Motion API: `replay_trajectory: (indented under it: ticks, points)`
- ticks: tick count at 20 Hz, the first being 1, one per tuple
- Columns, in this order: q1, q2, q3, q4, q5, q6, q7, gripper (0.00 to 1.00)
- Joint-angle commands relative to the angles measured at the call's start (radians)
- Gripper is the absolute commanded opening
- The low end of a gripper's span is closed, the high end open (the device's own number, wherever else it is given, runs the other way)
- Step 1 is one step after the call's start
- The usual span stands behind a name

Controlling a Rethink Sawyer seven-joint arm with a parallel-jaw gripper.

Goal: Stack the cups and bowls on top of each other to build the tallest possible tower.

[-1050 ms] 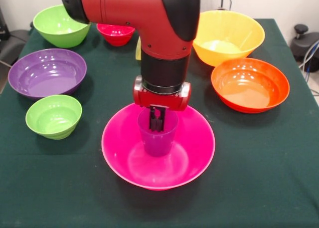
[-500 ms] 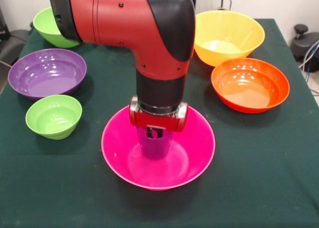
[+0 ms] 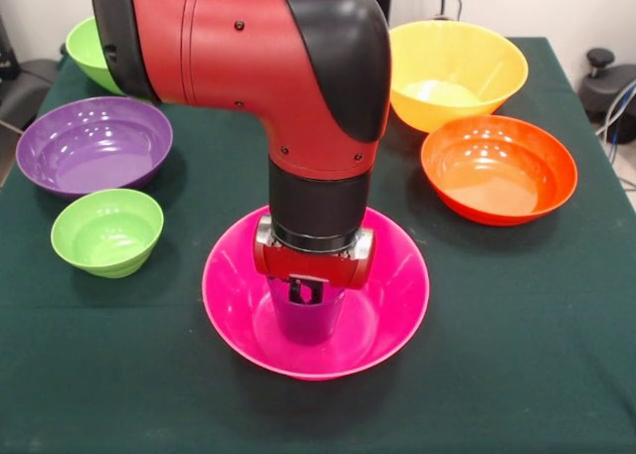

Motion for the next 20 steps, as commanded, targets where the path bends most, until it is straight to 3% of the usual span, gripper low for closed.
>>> replay_trajectory:
  ticks: [1, 11, 17, 20]
  points:
    - [-0.005, 0.054, 0.105, -0.016, -0.050, 0.041, -0.177, 0.00]
    - [-0.015, 0.029, 0.106, -0.021, -0.057, 0.081, -0.221, 0.00]
    - [-0.032, 0.109, 0.144, -0.132, -0.067, 0.089, -0.281, 0.00]
    - [-0.033, 0.111, 0.143, -0.122, -0.068, 0.069, -0.260, 0.00]
